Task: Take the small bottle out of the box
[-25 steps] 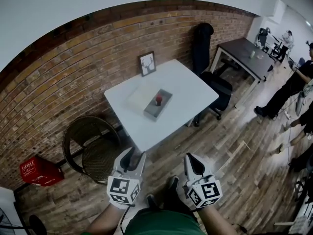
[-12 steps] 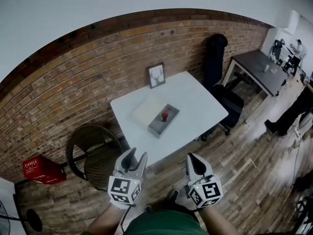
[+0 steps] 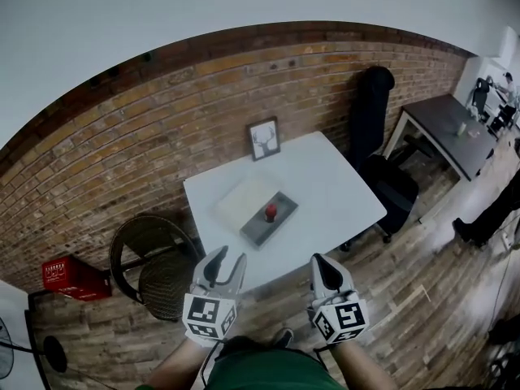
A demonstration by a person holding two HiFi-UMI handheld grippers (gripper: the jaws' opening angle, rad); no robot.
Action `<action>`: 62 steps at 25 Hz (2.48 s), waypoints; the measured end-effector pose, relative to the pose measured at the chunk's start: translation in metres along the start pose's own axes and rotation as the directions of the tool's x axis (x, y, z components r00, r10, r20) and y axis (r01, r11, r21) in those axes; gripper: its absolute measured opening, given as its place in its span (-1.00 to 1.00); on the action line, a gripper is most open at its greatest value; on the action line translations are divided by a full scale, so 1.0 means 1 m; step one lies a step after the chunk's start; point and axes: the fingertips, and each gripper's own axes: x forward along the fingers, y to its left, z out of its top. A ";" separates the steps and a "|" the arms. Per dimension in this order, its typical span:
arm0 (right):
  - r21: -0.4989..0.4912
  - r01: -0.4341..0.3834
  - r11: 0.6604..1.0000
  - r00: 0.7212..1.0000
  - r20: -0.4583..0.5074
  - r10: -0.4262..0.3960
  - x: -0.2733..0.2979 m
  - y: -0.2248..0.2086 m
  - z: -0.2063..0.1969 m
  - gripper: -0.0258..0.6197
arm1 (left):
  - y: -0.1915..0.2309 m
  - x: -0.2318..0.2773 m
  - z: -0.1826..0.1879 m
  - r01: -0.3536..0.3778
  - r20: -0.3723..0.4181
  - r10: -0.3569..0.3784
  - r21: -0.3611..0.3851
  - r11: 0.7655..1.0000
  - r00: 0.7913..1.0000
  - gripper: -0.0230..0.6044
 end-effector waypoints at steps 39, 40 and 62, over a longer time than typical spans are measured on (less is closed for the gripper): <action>-0.072 0.042 0.996 0.903 -0.424 -0.069 0.232 -0.041 -0.179 -0.64 | 0.112 0.113 -0.120 0.175 -0.237 -0.172 -0.009 0.984 0.956 -0.40; -0.063 0.039 0.997 0.898 -0.436 -0.063 0.236 -0.042 -0.184 -0.60 | 0.114 0.112 -0.122 0.166 -0.243 -0.164 -0.013 0.986 0.956 -0.40; -0.117 -0.082 0.990 0.821 -0.570 0.001 0.301 -0.058 -0.247 -0.41 | 0.132 0.071 -0.129 -0.052 -0.312 0.044 -0.015 0.999 0.949 -0.40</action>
